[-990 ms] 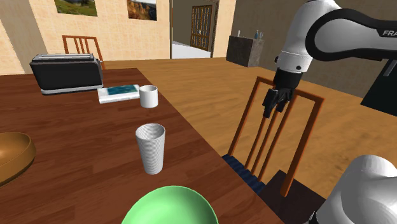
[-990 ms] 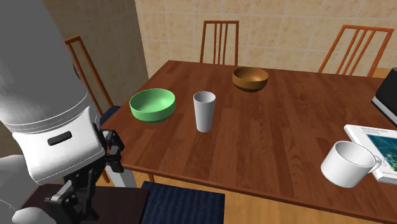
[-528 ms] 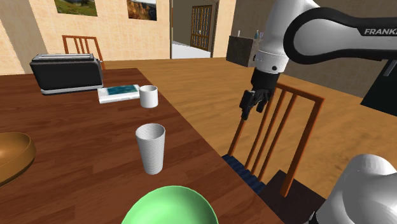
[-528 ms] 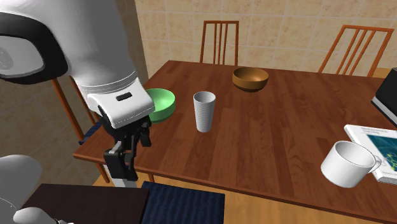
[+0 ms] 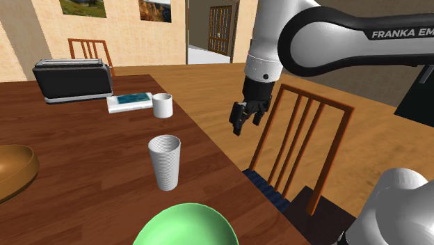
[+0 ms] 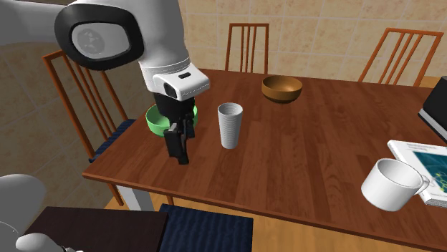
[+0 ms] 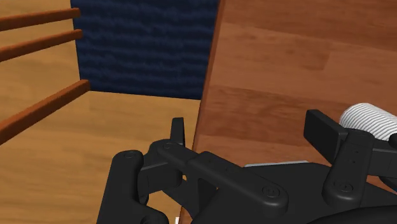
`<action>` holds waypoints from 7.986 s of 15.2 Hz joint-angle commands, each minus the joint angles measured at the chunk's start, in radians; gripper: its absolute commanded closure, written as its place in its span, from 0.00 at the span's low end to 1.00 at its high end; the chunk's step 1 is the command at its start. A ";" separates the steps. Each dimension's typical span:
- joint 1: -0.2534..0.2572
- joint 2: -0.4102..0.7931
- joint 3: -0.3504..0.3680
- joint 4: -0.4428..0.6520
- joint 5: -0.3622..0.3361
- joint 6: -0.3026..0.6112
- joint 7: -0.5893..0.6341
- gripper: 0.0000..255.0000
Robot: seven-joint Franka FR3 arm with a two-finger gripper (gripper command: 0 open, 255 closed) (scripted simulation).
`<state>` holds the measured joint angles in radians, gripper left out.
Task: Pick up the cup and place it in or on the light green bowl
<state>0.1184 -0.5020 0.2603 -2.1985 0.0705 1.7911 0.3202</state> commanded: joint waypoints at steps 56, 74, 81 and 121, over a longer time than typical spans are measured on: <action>0.177 0.750 0.335 0.778 -0.413 -0.100 0.421 1.00; 0.291 0.884 0.334 1.215 -0.498 -0.415 0.384 1.00; 0.337 0.790 0.374 1.136 -0.462 -0.448 0.487 1.00; 0.402 0.539 0.436 0.624 -0.308 -0.193 0.741 1.00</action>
<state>0.5205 0.0389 0.6964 -1.5721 -0.2388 1.5968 1.0617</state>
